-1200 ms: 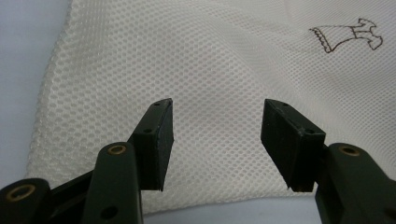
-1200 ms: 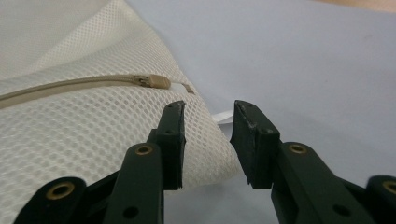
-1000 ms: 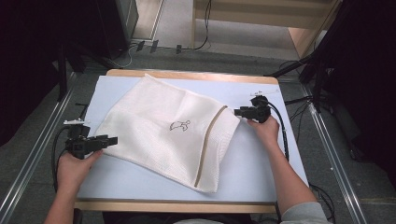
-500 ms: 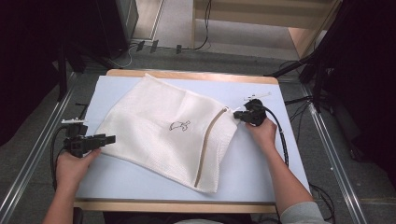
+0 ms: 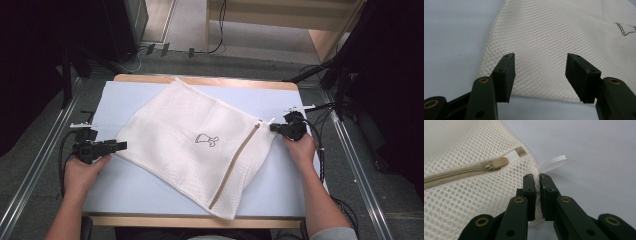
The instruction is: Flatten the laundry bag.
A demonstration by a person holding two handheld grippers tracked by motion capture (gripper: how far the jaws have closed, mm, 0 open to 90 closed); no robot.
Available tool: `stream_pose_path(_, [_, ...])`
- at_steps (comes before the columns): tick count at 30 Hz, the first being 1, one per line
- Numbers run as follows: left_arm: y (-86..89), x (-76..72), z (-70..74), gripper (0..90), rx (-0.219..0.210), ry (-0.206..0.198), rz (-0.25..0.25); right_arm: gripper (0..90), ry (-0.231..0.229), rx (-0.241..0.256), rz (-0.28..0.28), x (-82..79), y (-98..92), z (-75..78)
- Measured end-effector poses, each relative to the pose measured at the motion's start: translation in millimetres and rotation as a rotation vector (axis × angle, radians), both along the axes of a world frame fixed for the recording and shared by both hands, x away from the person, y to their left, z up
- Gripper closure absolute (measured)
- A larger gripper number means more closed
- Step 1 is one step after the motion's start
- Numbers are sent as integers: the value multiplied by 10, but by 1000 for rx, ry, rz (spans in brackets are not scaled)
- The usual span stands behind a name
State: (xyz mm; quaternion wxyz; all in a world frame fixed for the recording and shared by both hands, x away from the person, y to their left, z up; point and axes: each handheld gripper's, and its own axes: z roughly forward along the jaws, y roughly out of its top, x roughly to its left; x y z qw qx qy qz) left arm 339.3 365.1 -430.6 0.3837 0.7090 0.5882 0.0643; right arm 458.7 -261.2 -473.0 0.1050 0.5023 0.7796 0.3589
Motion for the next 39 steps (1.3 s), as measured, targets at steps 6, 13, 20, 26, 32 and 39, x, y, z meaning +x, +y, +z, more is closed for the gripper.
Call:
stream_pose_path(6, [-100,126,-1,419,4,2,-33,851,-8,-11,-24,-140,-114,-5])
stream_pose_path(13, [-237,233,11,419,2,-4,-70,814,0,-6,-38,-293,-227,6])
stream_pose_path(20, [-326,199,23,423,2,14,-76,666,-69,43,-44,-309,-223,138])
stream_pose_path(26, [-346,47,27,428,20,22,-56,642,-100,64,-34,-221,-122,184])
stream_pose_path(32, [-340,-167,-4,443,20,53,-22,634,-87,69,-4,-89,6,175])
stream_pose_path(39, [-490,-200,-135,446,68,127,-25,605,-88,73,23,8,130,151])
